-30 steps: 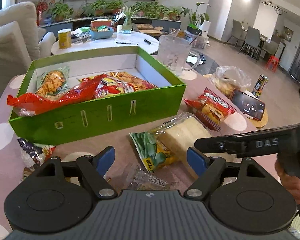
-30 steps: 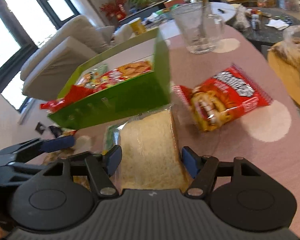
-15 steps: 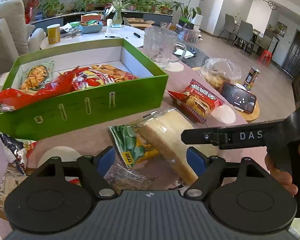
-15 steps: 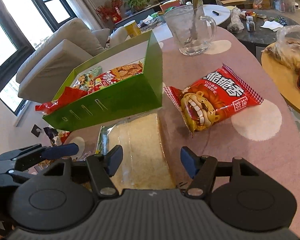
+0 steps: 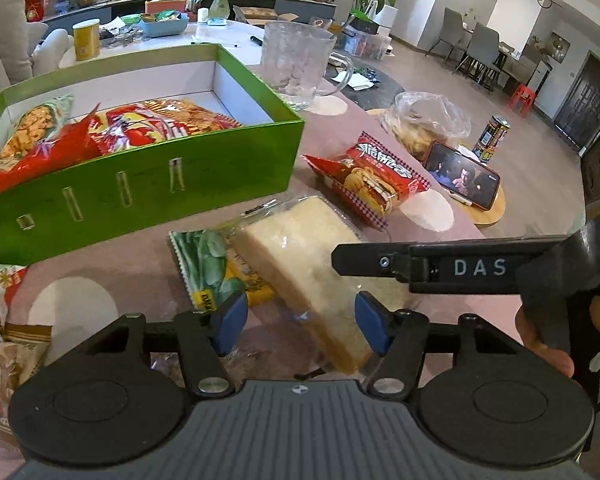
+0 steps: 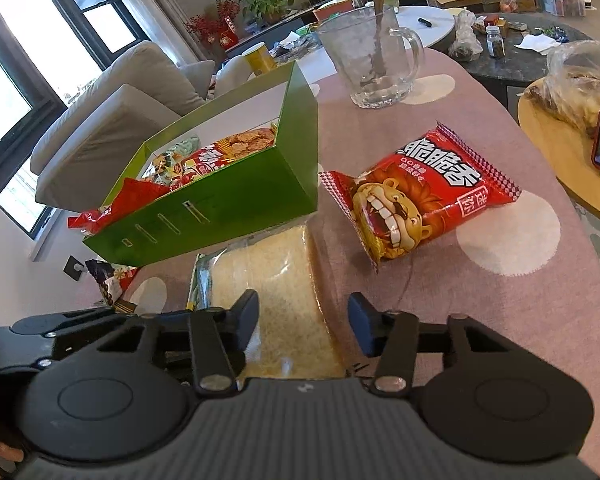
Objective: Organize snacks
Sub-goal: 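Close the right tool on the bread bag and lift it, then carry the bread bag with the right tool into the box and release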
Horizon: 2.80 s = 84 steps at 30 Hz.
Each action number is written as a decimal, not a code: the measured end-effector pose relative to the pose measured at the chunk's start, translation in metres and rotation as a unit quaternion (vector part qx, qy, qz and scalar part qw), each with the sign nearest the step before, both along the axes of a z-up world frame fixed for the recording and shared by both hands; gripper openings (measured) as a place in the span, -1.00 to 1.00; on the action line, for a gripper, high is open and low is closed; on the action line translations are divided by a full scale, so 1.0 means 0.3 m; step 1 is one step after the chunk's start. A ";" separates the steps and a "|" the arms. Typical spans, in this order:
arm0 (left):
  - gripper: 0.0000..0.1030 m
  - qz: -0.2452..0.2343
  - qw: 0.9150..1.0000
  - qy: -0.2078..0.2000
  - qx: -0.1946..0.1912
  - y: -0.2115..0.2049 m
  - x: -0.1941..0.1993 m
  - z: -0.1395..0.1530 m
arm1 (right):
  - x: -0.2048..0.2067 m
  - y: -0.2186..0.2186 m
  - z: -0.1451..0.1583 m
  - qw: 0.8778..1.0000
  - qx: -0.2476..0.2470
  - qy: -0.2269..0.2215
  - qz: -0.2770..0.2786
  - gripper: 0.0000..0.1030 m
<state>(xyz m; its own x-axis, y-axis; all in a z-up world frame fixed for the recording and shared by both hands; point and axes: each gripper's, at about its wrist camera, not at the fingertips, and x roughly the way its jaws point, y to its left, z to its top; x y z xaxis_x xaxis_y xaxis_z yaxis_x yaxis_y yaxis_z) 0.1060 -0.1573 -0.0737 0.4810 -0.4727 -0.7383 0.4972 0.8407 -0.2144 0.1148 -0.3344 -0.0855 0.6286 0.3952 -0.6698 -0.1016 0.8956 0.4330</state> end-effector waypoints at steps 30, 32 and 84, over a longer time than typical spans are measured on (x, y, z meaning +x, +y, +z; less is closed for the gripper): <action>0.24 -0.021 0.996 -0.085 0.001 -0.062 -0.096 0.130 | -0.067 0.028 0.106 0.999 0.018 -0.047 0.002 0.10; 0.25 -0.018 0.995 -0.096 0.000 -0.055 -0.097 0.155 | -0.070 0.038 0.133 0.998 0.020 -0.059 0.002 0.09; 0.33 0.101 0.984 -0.147 0.029 0.041 0.438 0.189 | 0.402 0.105 0.192 0.992 0.068 -0.096 -0.040 0.09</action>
<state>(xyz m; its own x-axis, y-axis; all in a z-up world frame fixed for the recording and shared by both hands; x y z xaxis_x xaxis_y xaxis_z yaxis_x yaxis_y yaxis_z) 0.2374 -0.1451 -0.0171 0.7572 -0.3066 -0.5768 0.3526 0.9352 -0.0343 0.2354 -0.3028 -0.0280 0.7726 0.4172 -0.4786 -0.1248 0.8389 0.5298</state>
